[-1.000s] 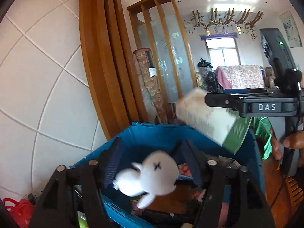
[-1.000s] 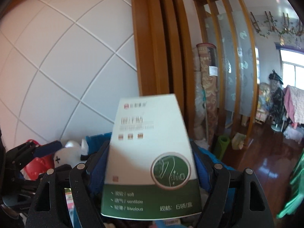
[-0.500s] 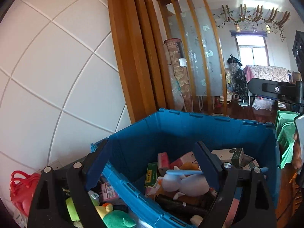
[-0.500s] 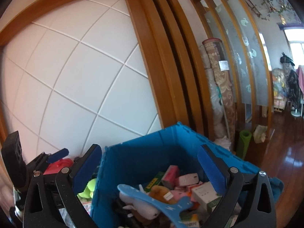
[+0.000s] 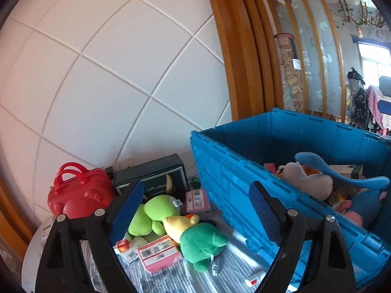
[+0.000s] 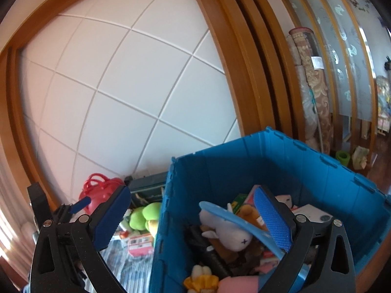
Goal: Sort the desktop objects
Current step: 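Open both tools over the crate and pull them back out, then move both open tools down toward the remaining object pile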
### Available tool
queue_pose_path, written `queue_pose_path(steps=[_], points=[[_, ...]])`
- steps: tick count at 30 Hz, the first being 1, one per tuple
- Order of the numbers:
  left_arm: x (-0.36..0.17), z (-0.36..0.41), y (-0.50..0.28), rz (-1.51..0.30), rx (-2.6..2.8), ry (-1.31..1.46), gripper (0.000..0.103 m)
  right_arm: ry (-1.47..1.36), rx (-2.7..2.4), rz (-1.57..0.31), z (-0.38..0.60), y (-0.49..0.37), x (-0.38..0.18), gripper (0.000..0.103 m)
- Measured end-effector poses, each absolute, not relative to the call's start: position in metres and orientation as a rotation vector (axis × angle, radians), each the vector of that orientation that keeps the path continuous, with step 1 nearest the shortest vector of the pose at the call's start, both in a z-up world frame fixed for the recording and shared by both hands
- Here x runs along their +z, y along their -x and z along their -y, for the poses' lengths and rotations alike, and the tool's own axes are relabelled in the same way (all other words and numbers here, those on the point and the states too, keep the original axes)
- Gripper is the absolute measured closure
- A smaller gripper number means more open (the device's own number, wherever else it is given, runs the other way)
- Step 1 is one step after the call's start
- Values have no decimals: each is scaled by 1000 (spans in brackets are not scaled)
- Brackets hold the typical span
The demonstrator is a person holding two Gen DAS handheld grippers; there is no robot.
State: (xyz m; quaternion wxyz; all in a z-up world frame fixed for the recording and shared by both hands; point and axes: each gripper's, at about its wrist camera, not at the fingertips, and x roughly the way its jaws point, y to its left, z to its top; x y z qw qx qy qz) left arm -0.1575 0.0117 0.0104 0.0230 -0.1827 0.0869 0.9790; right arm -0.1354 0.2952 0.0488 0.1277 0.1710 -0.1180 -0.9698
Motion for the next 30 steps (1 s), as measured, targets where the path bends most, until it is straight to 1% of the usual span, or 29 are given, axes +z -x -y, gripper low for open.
queue_pose_path(steps=[3, 10, 17, 21, 25, 30], points=[[6, 17, 149, -254, 3061, 596, 15, -504, -2823, 302, -270, 129, 53, 0], [4, 93, 125, -291, 3149, 654, 14, -553, -2776, 298, -200, 126, 50, 0], [-12, 168, 104, -390, 3220, 716, 14, -606, -2731, 309, -133, 119, 33, 1], [-24, 216, 93, -375, 3278, 770, 14, -634, -2716, 344, -109, 118, 14, 1], [-34, 244, 88, -371, 3309, 790, 14, -717, -2694, 336, -90, 127, -9, 1], [-49, 265, 93, -275, 3314, 850, 14, -788, -2670, 287, -80, 144, -29, 1]])
